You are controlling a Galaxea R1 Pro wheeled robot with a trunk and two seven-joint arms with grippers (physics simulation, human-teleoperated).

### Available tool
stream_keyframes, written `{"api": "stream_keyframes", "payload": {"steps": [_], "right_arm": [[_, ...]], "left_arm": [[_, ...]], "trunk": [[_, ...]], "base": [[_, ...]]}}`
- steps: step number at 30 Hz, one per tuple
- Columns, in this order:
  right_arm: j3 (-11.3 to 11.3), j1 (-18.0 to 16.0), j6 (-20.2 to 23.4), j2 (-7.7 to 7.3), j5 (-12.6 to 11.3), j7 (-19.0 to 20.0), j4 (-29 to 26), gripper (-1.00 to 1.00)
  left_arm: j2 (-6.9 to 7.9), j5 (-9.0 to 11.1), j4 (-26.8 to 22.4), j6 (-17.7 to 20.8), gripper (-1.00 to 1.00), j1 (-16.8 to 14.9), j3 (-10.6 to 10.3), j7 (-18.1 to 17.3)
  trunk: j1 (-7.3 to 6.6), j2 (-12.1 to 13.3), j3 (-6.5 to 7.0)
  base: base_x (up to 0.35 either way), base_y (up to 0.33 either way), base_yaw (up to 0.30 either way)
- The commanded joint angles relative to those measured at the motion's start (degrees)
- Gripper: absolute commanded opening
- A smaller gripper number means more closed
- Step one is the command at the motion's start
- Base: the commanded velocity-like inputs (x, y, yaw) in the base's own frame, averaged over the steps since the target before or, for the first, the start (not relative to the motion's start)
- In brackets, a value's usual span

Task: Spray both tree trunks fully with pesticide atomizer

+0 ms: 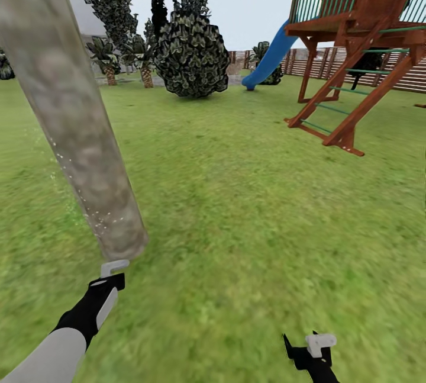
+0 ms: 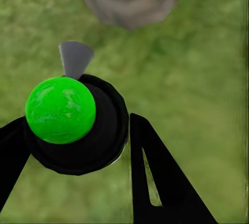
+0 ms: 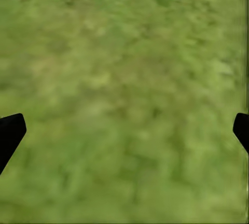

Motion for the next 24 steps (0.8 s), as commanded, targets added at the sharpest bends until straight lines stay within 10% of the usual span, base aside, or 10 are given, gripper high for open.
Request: {"api": "stream_keyframes", "payload": {"steps": [1,24], "right_arm": [[0.0,0.0,0.0,0.02,0.0,0.0,0.0,1.00],[0.0,0.0,0.0,0.02,0.1,0.0,0.0,1.00]], "left_arm": [[0.00,0.0,0.0,0.0,-1.00,0.0,0.0,0.0],[-0.04,0.0,0.0,0.1,-1.00,0.0,0.0,0.0]], "trunk": [[0.00,0.0,0.00],[0.00,0.0,0.00]], "base": [[0.073,-0.269,0.000],[0.076,-0.269,0.225]]}}
